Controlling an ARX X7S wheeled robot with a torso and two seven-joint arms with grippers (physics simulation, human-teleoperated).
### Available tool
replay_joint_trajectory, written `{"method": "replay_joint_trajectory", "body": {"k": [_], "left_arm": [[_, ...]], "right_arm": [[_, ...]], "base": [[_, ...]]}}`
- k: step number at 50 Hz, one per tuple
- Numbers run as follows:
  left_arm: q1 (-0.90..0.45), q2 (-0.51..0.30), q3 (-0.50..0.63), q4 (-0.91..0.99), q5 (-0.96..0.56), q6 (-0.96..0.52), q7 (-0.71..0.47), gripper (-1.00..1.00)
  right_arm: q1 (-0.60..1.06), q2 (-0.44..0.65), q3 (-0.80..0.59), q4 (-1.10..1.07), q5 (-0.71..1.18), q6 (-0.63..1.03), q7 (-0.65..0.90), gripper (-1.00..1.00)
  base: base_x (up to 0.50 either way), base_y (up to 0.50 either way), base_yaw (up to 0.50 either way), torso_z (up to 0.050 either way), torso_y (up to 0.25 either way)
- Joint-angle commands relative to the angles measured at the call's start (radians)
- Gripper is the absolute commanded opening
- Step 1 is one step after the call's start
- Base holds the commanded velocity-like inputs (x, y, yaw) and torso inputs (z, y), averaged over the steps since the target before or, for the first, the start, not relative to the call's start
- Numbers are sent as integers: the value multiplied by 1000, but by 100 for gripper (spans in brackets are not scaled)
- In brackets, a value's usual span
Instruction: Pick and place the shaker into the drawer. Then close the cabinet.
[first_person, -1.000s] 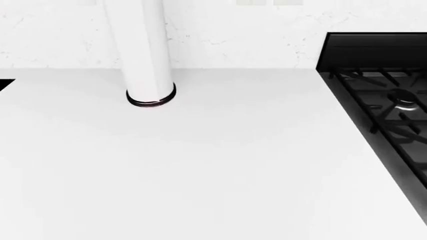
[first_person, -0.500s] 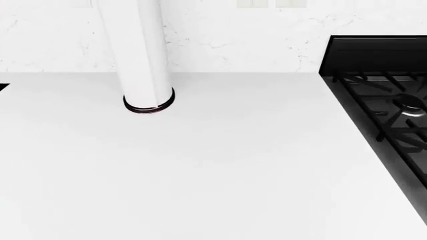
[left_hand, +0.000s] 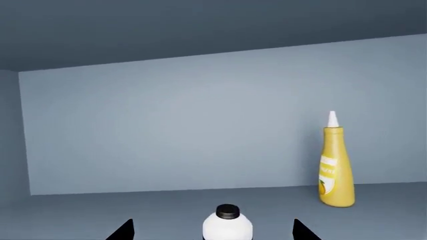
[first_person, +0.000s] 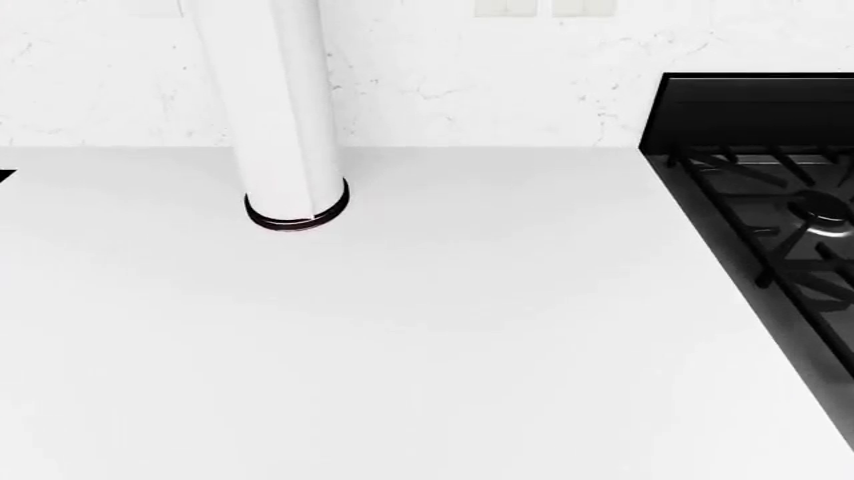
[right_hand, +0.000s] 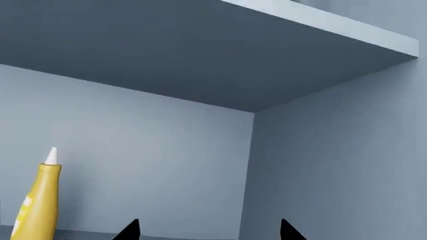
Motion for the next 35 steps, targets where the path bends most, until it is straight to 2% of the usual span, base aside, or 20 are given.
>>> {"method": "replay_joint_trajectory", "body": {"k": [1, 16, 35], "left_arm": [[0, 0, -3, -2, 0, -1, 1, 100], [0, 0, 10, -11, -58, -7, -15, 100], [0, 0, 84, -238, -194, 160, -92, 100]], "right_arm": [[1, -2, 4, -83, -37, -36, -16, 100], [1, -3, 18, -184, -37, -61, -30, 100], [1, 2, 21, -198, -15, -39, -41, 100]], "base": [[0, 0, 0, 0, 0], [0, 0, 0, 0, 0], [0, 0, 0, 0, 0]]}}
